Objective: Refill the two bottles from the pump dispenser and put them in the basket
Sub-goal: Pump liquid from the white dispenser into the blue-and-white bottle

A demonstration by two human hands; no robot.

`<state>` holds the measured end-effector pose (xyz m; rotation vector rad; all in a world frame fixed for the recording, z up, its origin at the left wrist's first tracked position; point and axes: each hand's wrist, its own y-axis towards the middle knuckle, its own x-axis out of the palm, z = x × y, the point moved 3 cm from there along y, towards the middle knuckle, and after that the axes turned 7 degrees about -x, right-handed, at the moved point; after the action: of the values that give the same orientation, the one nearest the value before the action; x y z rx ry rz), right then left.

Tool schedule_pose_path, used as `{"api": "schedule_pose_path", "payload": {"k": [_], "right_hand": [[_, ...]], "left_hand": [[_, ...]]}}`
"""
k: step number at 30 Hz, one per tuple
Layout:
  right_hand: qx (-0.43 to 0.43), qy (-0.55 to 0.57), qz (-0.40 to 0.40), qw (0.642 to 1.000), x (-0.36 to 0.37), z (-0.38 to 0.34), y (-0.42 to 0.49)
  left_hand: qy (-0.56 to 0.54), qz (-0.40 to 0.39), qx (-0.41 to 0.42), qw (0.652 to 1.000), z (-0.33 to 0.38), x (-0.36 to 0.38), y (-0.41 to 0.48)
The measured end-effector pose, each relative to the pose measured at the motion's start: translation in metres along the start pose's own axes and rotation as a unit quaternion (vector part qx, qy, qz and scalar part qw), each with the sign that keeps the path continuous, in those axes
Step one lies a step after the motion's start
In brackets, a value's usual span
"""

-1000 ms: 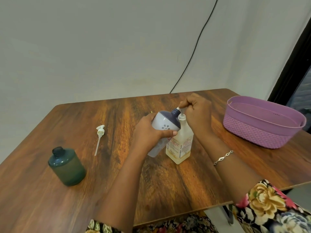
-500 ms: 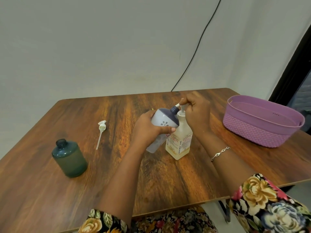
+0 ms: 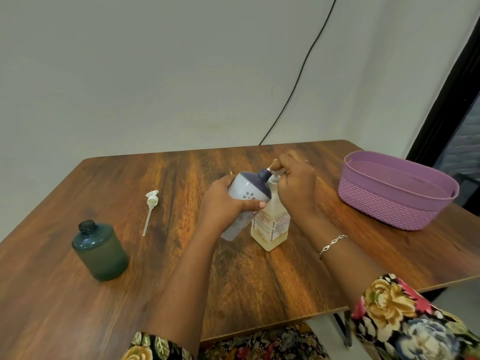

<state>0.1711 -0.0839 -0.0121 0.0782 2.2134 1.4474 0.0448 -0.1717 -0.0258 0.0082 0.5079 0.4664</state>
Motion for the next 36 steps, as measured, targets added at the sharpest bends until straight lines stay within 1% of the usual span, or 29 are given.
{"api": "schedule_pose_path", "payload": {"k": [3, 8, 11, 15, 21, 25, 28, 30, 33, 36], "right_hand": [[0.03, 0.023, -0.008, 0.999, -0.005, 0.0, 0.007], [-0.02, -0.002, 0.024, 1.0, -0.001, -0.003, -0.001], [-0.022, -0.013, 0.023, 0.999, 0.004, 0.001, -0.002], [-0.026, 0.014, 0.03, 0.999, 0.005, 0.001, -0.005], [0.018, 0.037, 0.022, 0.999, -0.004, 0.0, 0.007], [-0.019, 0.01, 0.037, 0.999, -0.002, -0.005, 0.004], [-0.036, -0.019, 0.027, 0.999, 0.003, -0.004, 0.002], [-0.033, -0.03, 0.022, 0.999, 0.005, 0.001, 0.002], [-0.032, -0.016, 0.022, 0.999, 0.005, 0.002, -0.002], [-0.006, 0.004, 0.021, 1.0, 0.0, -0.001, 0.005]], "left_hand": [[0.002, 0.0, 0.005, 1.0, 0.001, -0.002, 0.0], [-0.005, -0.004, -0.001, 1.0, -0.001, 0.002, 0.0], [0.001, 0.001, 0.002, 1.0, -0.002, 0.003, 0.002], [-0.003, 0.002, -0.006, 1.0, -0.004, 0.004, 0.003], [-0.021, -0.004, -0.005, 1.0, -0.003, 0.001, 0.0], [-0.033, -0.001, -0.004, 0.999, -0.004, 0.0, 0.0], [-0.036, 0.0, -0.001, 0.999, -0.006, -0.002, 0.001], [-0.023, -0.002, 0.003, 1.0, -0.007, -0.002, 0.001], [-0.024, -0.002, -0.001, 1.0, -0.007, -0.003, 0.0], [-0.029, -0.01, -0.005, 1.0, -0.006, -0.003, -0.001]]}}
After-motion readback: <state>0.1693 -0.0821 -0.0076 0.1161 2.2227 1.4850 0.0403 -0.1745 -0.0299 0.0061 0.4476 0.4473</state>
